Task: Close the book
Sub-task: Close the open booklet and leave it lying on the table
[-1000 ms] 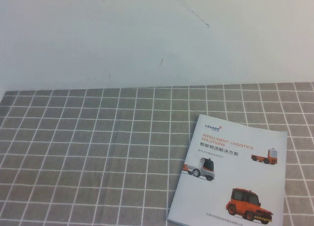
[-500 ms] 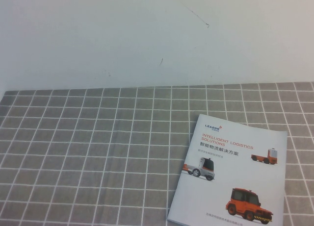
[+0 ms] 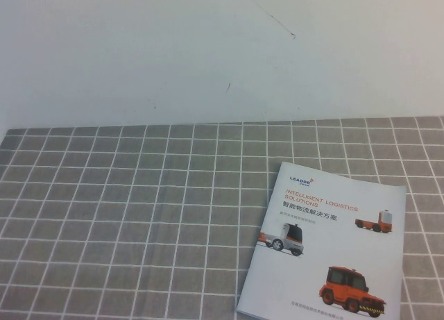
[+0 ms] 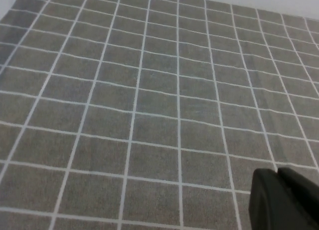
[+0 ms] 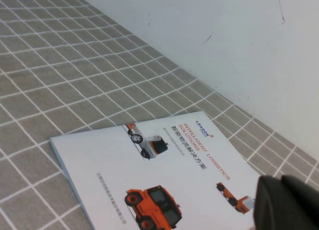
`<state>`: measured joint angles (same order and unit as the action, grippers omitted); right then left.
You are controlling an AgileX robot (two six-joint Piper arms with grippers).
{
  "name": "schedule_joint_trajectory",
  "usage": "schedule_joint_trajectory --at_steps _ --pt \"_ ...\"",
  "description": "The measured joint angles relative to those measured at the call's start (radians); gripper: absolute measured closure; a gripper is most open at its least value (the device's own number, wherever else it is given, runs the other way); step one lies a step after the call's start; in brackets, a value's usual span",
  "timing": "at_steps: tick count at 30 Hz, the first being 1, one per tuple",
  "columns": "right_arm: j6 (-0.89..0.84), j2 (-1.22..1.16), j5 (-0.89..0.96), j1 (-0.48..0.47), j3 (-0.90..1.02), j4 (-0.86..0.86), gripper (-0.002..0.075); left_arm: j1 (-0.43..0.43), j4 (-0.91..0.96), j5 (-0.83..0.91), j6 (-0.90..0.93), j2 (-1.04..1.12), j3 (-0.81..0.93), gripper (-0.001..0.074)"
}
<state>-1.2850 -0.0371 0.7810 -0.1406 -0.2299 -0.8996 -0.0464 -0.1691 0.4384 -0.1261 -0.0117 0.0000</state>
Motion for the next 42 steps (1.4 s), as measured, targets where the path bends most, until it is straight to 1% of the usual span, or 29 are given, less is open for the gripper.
schedule_joint_trajectory --at_steps 2,6,8,11,25,28,31,33,36,42 --pt "0.0 0.0 0.0 0.0 0.0 0.0 0.0729 -0.01 -0.033 -0.017 0.085 0.0 0.001 0.0738" --pt "0.0 0.0 0.0 0.0 0.0 0.0 0.0729 -0.008 -0.116 -0.102 0.385 -0.001 0.013 0.0738" --pt "0.0 0.0 0.0 0.0 0.0 0.0 0.0729 0.005 -0.119 -0.121 0.44 -0.001 0.017 0.0738" --pt "0.0 0.0 0.0 0.0 0.0 0.0 0.0729 0.024 -0.117 -0.124 0.461 -0.001 0.02 0.0738" --pt "0.0 0.0 0.0 0.0 0.0 0.0 0.0729 0.027 -0.093 -0.095 0.426 -0.001 0.016 0.0738" --pt "0.0 0.0 0.0 0.0 0.0 0.0 0.0729 0.021 -0.063 -0.095 0.335 -0.001 0.016 0.0738" --pt "0.0 0.0 0.0 0.0 0.0 0.0 0.0729 -0.015 0.024 -0.095 0.174 -0.001 0.014 0.0738" --pt "0.0 0.0 0.0 0.0 0.0 0.0 0.0729 -0.039 0.083 -0.095 0.113 -0.001 0.014 0.0738" --pt "0.0 0.0 0.0 0.0 0.0 0.0 0.0729 -0.056 0.127 -0.097 0.075 -0.001 0.014 0.0738" --pt "0.0 0.0 0.0 0.0 0.0 0.0 0.0729 -0.058 0.147 -0.097 0.065 -0.001 0.014 0.0738"
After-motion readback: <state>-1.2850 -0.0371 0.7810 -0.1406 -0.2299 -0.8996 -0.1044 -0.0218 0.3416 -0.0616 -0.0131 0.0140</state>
